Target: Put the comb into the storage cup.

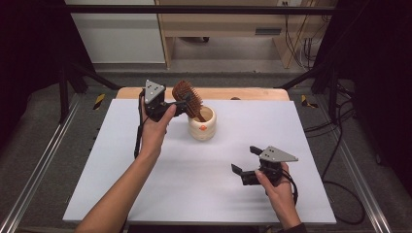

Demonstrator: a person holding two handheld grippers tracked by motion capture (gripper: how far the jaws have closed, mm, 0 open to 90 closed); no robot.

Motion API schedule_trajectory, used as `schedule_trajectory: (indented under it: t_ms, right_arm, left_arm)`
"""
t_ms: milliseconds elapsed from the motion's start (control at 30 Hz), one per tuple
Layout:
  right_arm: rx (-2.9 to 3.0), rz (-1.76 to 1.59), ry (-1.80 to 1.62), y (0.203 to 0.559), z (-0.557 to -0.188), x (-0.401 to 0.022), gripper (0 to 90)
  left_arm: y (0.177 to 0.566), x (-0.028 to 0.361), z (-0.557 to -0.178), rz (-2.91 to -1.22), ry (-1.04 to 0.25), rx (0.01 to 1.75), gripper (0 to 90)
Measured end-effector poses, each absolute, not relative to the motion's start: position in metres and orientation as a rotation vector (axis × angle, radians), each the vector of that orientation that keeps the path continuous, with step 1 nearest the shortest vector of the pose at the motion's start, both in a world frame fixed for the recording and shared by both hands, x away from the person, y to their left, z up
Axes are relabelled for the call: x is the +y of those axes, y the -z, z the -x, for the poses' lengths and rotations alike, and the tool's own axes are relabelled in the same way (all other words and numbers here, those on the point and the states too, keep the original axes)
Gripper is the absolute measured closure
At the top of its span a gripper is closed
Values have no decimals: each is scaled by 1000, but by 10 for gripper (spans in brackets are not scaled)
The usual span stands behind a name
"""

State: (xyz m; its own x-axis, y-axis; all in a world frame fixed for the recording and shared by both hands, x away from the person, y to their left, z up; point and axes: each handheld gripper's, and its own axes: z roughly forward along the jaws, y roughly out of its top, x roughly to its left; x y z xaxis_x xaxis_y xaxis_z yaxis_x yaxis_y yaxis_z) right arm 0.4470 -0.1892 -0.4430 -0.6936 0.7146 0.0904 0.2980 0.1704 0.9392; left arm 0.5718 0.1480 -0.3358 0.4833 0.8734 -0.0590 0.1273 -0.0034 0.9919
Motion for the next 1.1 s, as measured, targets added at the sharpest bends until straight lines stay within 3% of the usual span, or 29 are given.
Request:
schedule_trajectory:
  t_ms: [1100]
  right_arm:
    - [2089, -959, -1535, 443, -447, -188, 34]
  left_arm:
    - [324, 154, -563, -1472, -730, 878, 23]
